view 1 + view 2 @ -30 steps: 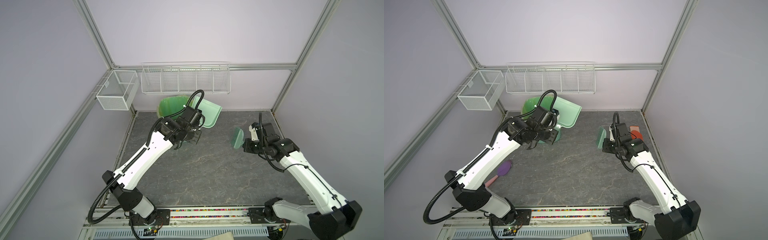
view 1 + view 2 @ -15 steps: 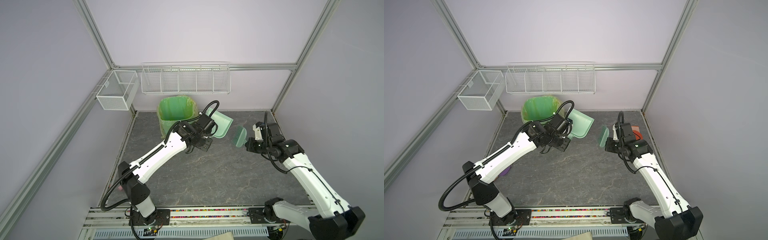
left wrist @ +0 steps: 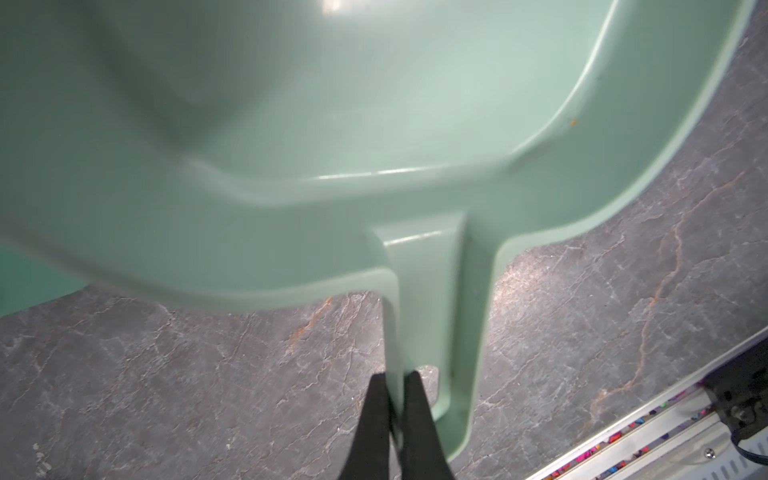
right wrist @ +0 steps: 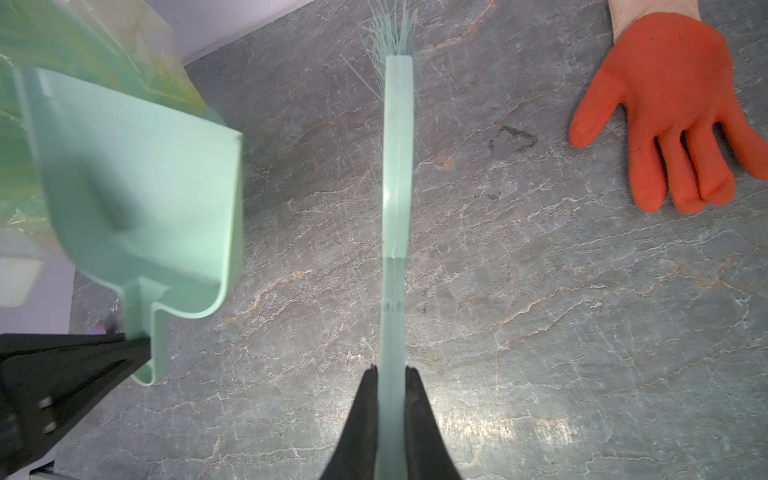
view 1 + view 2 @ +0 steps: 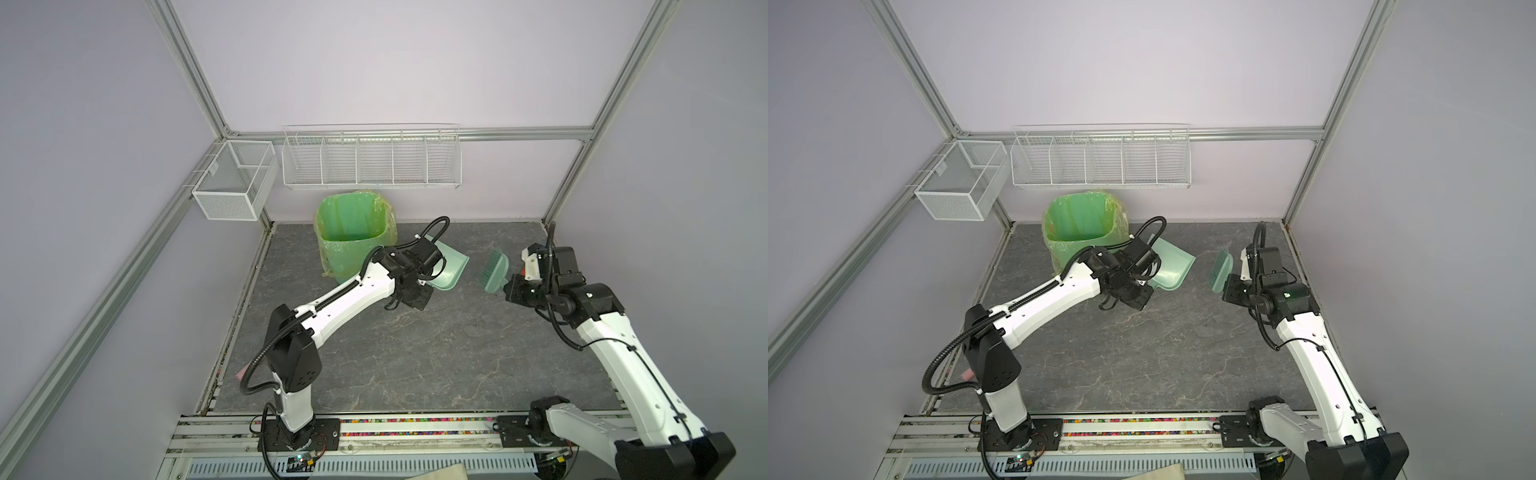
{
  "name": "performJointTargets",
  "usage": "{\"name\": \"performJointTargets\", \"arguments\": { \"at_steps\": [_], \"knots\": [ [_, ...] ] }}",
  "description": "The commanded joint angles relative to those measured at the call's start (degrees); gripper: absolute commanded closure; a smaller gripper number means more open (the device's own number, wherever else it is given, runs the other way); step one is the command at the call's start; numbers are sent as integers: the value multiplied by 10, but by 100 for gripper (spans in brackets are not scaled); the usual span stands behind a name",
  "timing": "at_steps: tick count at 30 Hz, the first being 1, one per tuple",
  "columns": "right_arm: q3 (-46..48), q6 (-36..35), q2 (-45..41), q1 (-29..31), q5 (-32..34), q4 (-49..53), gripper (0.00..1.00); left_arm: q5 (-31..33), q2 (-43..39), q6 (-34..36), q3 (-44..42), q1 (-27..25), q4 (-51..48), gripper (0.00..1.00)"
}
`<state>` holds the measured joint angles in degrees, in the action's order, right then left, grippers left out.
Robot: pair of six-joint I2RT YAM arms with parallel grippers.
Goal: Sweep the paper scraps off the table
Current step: 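Bring the empty dustpan down beside the right brush with the left gripper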
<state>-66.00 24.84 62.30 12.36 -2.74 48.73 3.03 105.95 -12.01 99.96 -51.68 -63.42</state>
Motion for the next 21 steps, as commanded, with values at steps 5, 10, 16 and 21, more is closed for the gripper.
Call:
{"name": "performJointTargets", "arguments": {
  "at_steps": [5,10,16,21],
  "knots": [
    [-8,-5,1,-2,-39,-56,93,-10,35,-9,-1,-2,28,100],
    [5,-3,5,-2,-63,-89,93,-17,71,-9,2,-2,42,100],
    [7,7,12,-2,-73,-90,93,-36,116,-4,2,-2,64,100],
    [22,19,16,-2,-86,-105,93,-44,152,3,25,-1,63,100]
  ]
}}
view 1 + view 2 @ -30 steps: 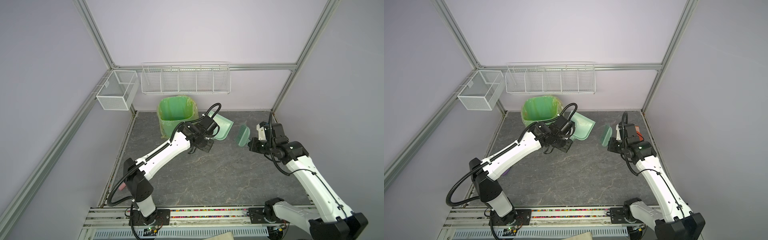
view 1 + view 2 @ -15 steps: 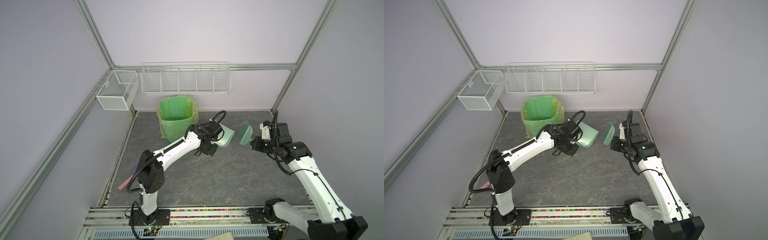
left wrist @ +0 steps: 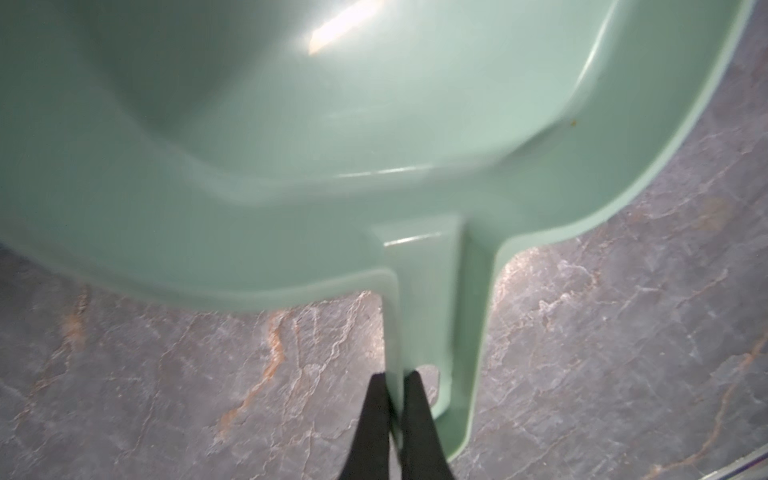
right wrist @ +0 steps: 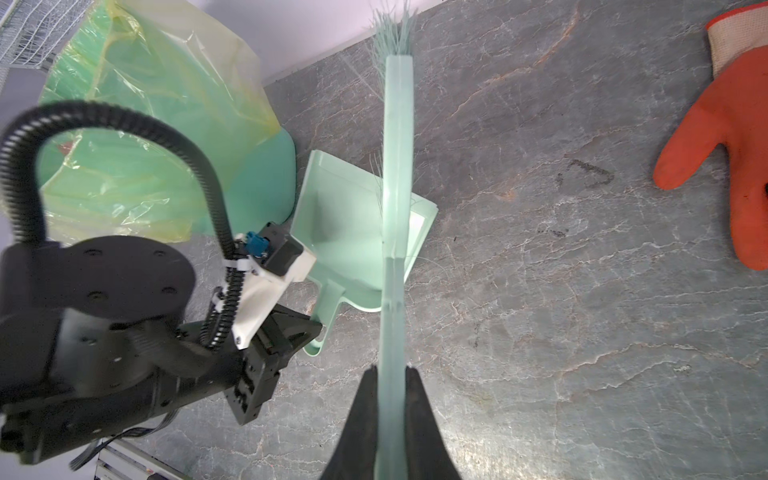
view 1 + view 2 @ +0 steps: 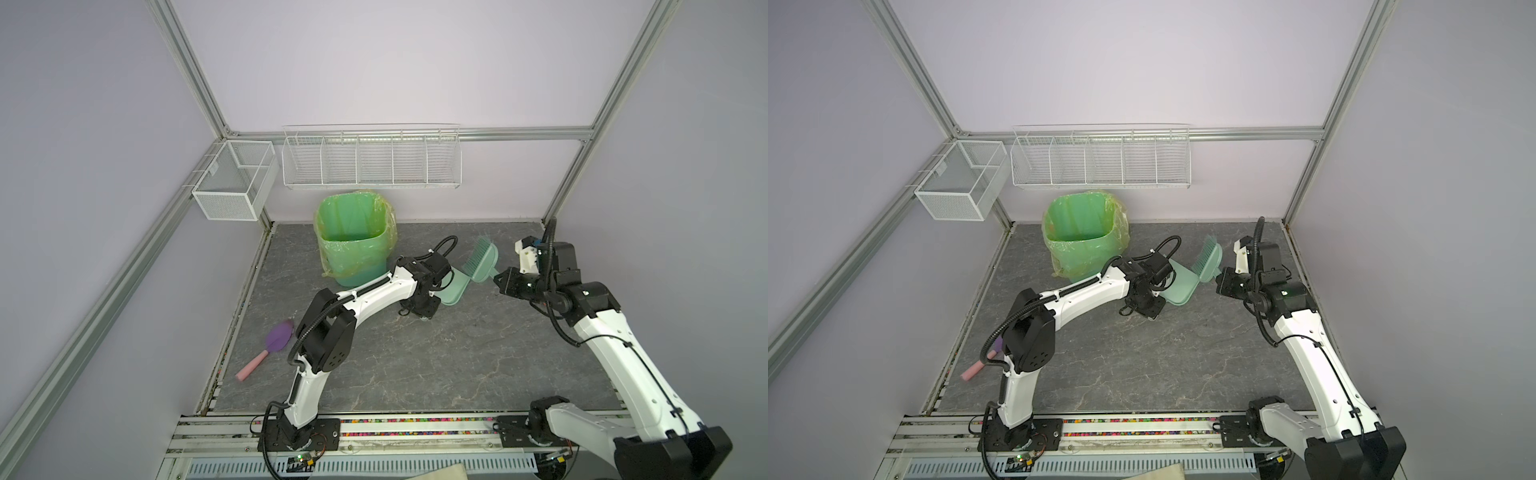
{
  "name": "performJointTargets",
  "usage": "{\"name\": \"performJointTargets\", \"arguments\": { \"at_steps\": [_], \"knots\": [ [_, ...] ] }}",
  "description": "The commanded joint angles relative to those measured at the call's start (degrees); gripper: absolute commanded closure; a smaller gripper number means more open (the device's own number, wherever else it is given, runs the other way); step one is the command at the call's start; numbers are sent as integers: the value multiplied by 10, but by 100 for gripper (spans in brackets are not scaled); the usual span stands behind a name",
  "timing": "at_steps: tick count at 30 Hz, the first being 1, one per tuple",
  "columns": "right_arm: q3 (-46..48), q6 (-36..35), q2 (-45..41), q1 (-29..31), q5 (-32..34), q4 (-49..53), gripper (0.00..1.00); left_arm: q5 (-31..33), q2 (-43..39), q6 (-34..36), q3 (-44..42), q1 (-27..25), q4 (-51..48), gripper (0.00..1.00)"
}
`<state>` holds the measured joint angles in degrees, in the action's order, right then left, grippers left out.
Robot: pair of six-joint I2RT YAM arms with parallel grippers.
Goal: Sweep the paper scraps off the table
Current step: 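Bring the empty dustpan down beside the right brush with the left gripper, then lay the brush into the dustpan with the right gripper and release both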
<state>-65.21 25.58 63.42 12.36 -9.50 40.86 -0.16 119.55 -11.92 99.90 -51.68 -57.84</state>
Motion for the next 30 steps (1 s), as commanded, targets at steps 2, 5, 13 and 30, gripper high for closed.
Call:
{"name": "performJointTargets", "arguments": {
  "at_steps": [2,5,13,30],
  "knots": [
    [22,20,14,-2,-34,-38,93,-21,27,2,29,1,12,100],
    [40,36,27,-2,-56,-63,93,-22,39,-7,28,1,26,100],
    [93,64,51,6,-64,-122,93,-35,39,-30,8,2,77,100],
    [106,74,84,41,-70,-170,93,-8,42,-32,-2,3,88,81]
  ]
}}
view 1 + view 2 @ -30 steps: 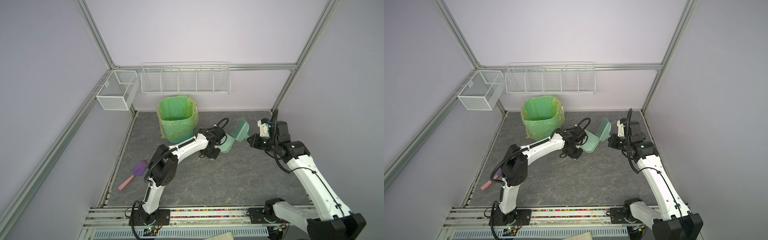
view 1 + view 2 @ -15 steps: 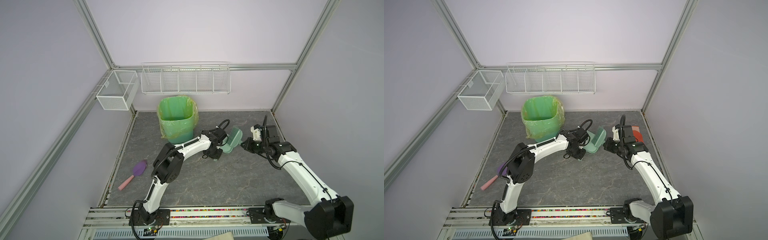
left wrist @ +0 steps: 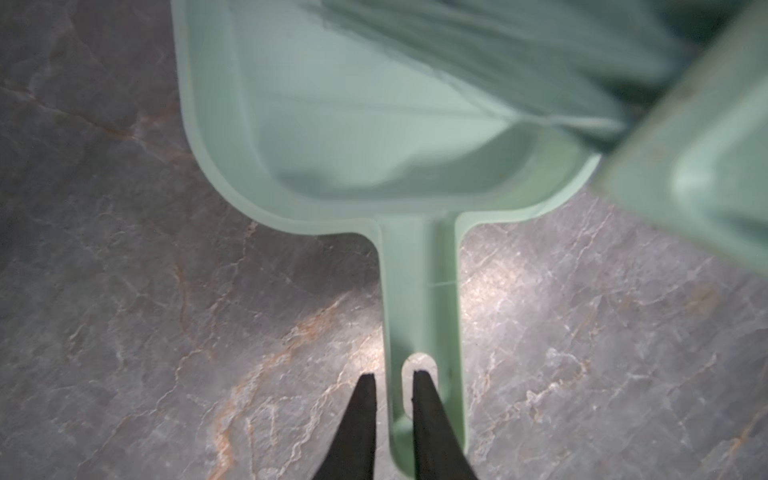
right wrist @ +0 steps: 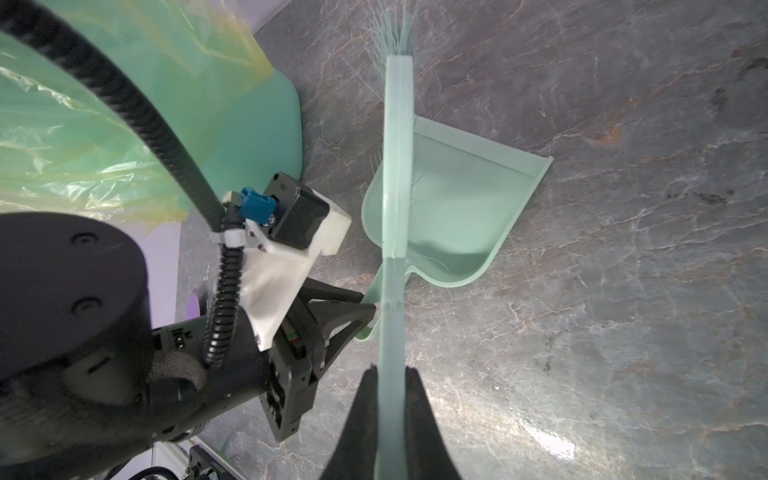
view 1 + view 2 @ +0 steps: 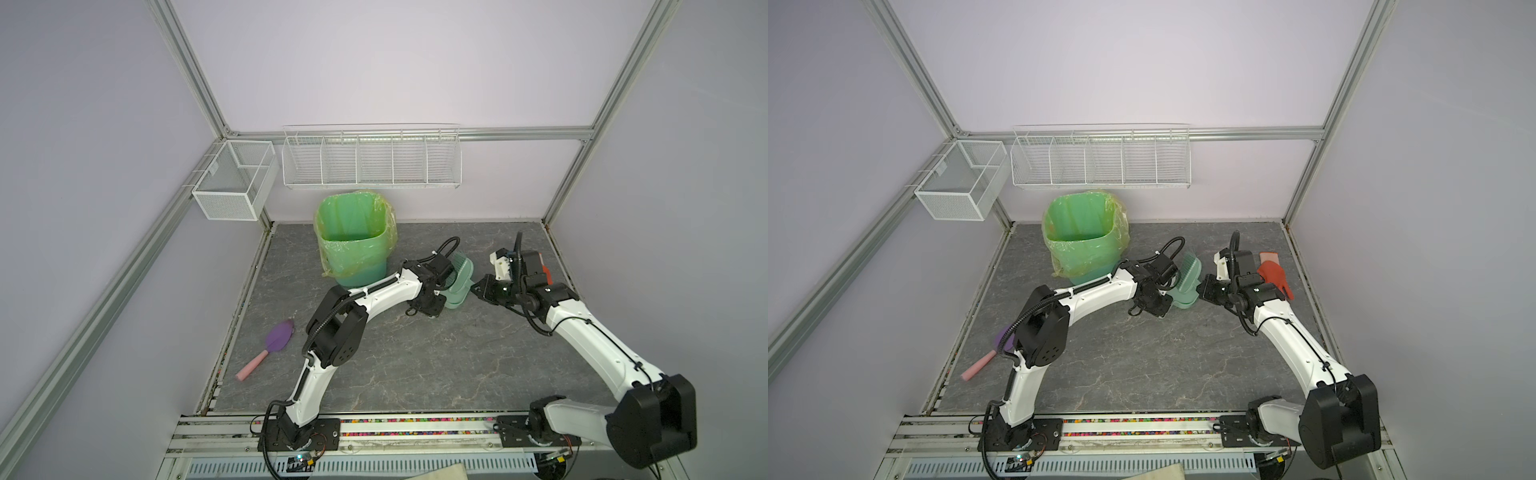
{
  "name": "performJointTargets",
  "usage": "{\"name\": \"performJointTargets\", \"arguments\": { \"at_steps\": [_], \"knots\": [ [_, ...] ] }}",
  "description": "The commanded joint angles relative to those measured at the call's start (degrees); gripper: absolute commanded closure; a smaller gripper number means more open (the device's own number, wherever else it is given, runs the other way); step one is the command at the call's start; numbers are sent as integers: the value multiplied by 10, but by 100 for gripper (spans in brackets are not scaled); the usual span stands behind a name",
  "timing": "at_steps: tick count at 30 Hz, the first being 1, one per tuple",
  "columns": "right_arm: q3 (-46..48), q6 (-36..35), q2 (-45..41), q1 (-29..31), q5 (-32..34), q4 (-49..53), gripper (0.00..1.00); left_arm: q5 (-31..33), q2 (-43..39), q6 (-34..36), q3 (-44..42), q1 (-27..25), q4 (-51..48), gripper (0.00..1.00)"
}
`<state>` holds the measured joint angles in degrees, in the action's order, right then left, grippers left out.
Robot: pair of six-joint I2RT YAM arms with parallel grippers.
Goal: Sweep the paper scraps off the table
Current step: 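Lay the brush into the dustpan with the right gripper and release both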
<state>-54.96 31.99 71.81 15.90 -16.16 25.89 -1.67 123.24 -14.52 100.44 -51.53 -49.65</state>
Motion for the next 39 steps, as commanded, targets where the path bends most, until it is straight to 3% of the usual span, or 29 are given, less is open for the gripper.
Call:
{"name": "performJointTargets", "arguments": {
  "at_steps": [1,8,17,26,33,39],
  "knots": [
    [4,10,1,6,-2,-21,93,11,5,-5,-8,2,4,80],
    [4,18,16,8,-14,-33,93,44,-17,-2,-13,2,4,59],
    [32,33,32,8,-51,-81,91,65,-67,-5,-36,1,1,56],
    [37,39,45,5,-44,-87,93,82,-154,-15,-87,0,12,53],
    [42,52,61,-4,-54,-108,89,84,-206,-30,-155,1,49,38],
    [69,60,81,-10,-74,-141,83,84,-253,-59,-225,-4,73,33]
  ]
}}
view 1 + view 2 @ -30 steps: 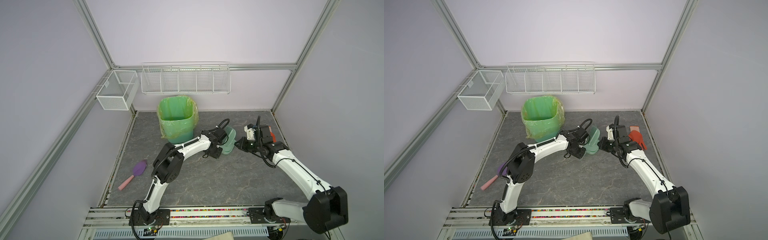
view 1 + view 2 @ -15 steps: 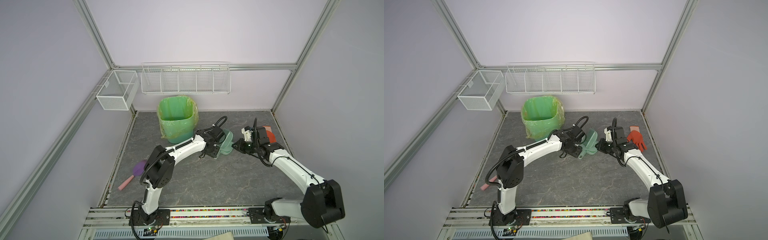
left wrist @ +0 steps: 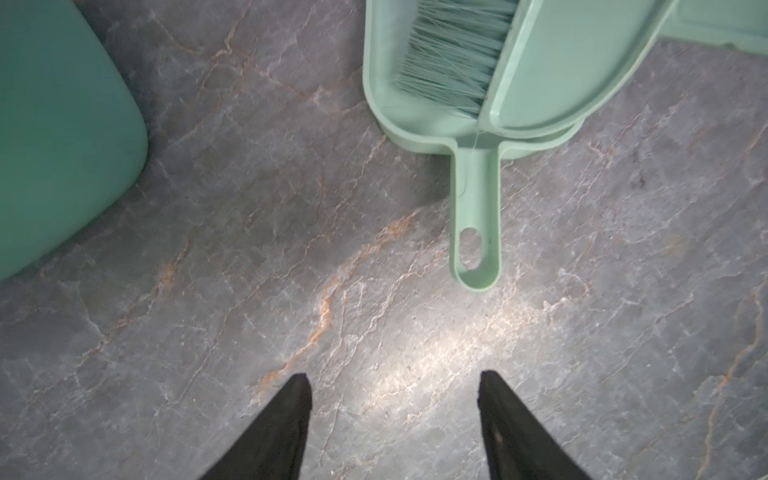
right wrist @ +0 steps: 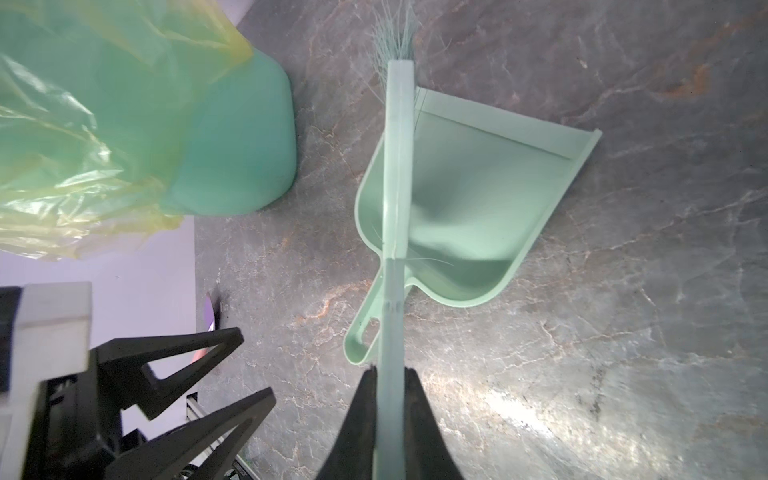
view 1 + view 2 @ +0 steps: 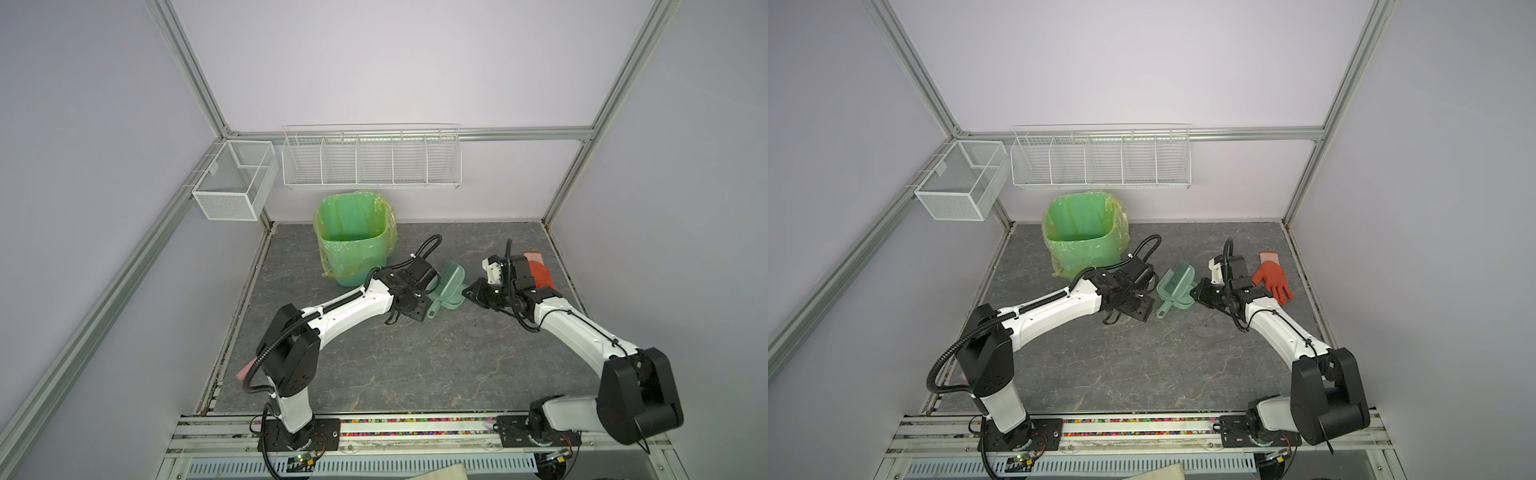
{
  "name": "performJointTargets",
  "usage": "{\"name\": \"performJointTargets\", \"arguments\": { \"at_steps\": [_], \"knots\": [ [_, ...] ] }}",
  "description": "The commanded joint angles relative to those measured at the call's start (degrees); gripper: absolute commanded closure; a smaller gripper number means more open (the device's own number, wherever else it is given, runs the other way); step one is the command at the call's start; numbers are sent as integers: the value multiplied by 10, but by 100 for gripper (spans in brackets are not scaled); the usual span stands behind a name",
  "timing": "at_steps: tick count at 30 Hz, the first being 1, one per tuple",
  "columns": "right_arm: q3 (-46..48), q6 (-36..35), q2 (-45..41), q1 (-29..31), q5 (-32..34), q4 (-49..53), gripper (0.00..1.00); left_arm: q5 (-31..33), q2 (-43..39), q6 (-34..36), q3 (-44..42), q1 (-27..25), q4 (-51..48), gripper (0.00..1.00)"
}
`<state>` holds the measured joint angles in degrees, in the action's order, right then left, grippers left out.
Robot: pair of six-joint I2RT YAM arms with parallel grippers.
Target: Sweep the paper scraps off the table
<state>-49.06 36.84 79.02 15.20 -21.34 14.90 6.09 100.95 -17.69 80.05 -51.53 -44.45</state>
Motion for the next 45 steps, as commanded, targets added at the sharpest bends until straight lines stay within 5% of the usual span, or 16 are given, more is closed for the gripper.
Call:
{"name": "performJointTargets", "arguments": {
  "at_steps": [1,15,21,23,32,45],
  "knots": [
    [10,11,13,-3,-25,-33,81,10,-43,-33,-37,-5,27,33],
    [3,-34,45,-6,1,20,57,90,-146,-72,-150,-6,25,22],
    [-7,-44,35,-7,12,48,42,151,-176,-82,-165,-6,5,15],
    [-9,-48,28,-8,18,58,30,170,-189,-77,-171,-6,1,0],
    [-9,-74,-15,-11,44,103,6,247,-254,-55,-200,7,-10,1],
    [-39,-131,-116,-31,85,170,12,338,-340,-62,-257,77,-1,1]
  ]
}}
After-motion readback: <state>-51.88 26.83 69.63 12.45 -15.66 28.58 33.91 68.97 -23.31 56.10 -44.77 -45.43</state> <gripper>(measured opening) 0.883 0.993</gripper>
